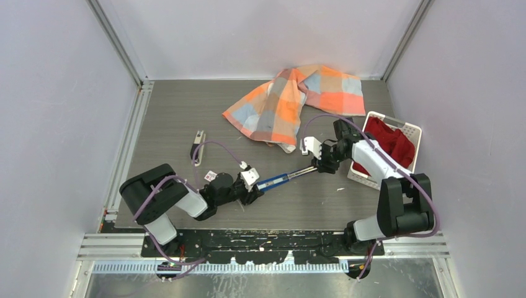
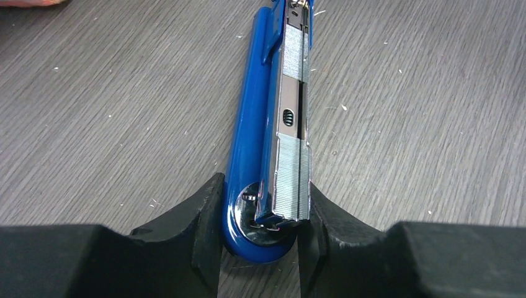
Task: Unload the staples from the stapler
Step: Unload the staple at the center of the board.
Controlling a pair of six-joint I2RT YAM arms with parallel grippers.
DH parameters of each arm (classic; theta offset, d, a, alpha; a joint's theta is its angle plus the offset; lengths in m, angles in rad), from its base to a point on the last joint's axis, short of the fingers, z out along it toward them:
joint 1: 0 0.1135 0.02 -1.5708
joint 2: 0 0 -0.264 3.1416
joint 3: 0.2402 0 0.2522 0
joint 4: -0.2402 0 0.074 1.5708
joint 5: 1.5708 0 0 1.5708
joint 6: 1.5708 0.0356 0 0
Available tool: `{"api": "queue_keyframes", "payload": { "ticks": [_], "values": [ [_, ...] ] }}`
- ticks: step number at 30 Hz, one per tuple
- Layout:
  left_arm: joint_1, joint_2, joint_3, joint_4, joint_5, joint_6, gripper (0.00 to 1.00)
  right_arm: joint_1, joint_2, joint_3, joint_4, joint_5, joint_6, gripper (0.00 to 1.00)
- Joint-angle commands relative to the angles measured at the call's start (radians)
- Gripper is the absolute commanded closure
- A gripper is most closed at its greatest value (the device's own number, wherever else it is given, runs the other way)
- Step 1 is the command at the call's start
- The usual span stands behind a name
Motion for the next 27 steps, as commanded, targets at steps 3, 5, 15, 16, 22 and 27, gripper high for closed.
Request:
{"api": "queue_keyframes", "payload": {
  "ticks": [3, 5, 15, 16, 22, 27],
  "values": [
    [0.038, 0.056, 0.023, -0.028, 0.045, -0.117, 0.89, -0.002, 0.071, 0.005, 0.016, 0.026, 0.044, 0.99],
    [0.050, 0.060, 0.030, -0.024, 0.068, -0.141, 0.80, -0.002, 0.097, 0.012, 0.013, 0.024, 0.050, 0.99],
    [0.061, -0.004, 0.019, -0.009, 0.077, -0.217, 0.41, -0.004, 0.119, 0.021, -0.009, -0.002, 0.040, 0.99],
    [0.061, -0.020, 0.014, -0.008, 0.072, -0.222, 0.39, -0.005, 0.119, 0.021, -0.012, -0.002, 0.037, 0.99],
    [0.060, -0.206, -0.026, -0.095, 0.009, -0.252, 0.30, -0.020, 0.109, 0.026, -0.031, -0.011, 0.023, 0.99],
    [0.061, -0.451, -0.018, -0.343, -0.053, -0.252, 0.28, -0.028, 0.098, 0.031, -0.046, -0.022, 0.013, 0.99]
  ]
}}
